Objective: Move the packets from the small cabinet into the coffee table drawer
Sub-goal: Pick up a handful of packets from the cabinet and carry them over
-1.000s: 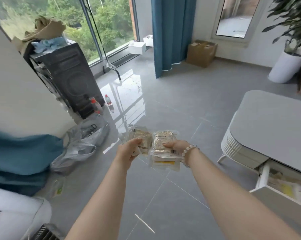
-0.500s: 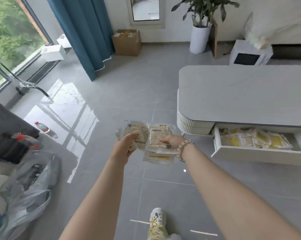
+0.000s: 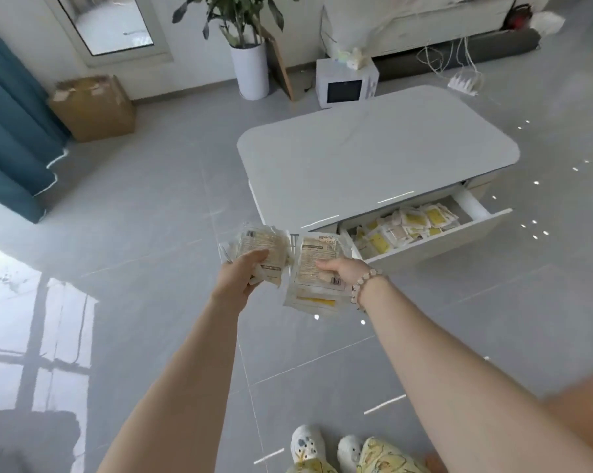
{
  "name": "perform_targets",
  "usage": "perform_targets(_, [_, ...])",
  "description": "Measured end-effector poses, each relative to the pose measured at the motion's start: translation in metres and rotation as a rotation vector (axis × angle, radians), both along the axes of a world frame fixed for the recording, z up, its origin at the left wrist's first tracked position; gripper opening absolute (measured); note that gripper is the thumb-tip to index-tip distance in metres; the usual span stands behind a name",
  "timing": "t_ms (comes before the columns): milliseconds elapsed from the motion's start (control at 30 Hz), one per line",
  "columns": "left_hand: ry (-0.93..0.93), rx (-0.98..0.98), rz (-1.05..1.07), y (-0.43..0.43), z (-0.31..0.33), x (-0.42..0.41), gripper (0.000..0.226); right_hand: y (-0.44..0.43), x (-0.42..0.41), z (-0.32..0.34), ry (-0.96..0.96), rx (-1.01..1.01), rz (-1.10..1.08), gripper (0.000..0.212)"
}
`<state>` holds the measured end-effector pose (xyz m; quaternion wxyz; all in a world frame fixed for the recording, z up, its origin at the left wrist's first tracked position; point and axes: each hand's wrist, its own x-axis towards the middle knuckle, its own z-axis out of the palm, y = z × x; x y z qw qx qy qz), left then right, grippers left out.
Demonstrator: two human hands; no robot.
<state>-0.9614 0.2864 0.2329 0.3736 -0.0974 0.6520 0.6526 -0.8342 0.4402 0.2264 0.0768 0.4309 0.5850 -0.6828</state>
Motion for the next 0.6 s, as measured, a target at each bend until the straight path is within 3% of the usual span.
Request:
perform_targets(167, [-0.020,-0.005,-0.125,0.063,-0.004,0.003,0.010,0.042,0.035,-0.002,-0.073,0.018,-0.208,0.053])
perform_targets(267, [-0.038,-0.004,-0.226,0.104,-0.006,0.010,0.013,0.069,0.054,-0.006,-0.097,0.006,-0.324,0.073])
perform_targets(467, [-0.051,-0.021,-0.262,0.176,-0.017,0.022,0.015,0.125,0.075,-0.011,-0.094,-0.018,-0.430,0.020])
perform_targets(600, [-0.069,-0.028,-0.253,0.223,-0.013,0.028,0.043,0.169,0.081,-0.013,-0.095,-0.036,-0.458,0.035])
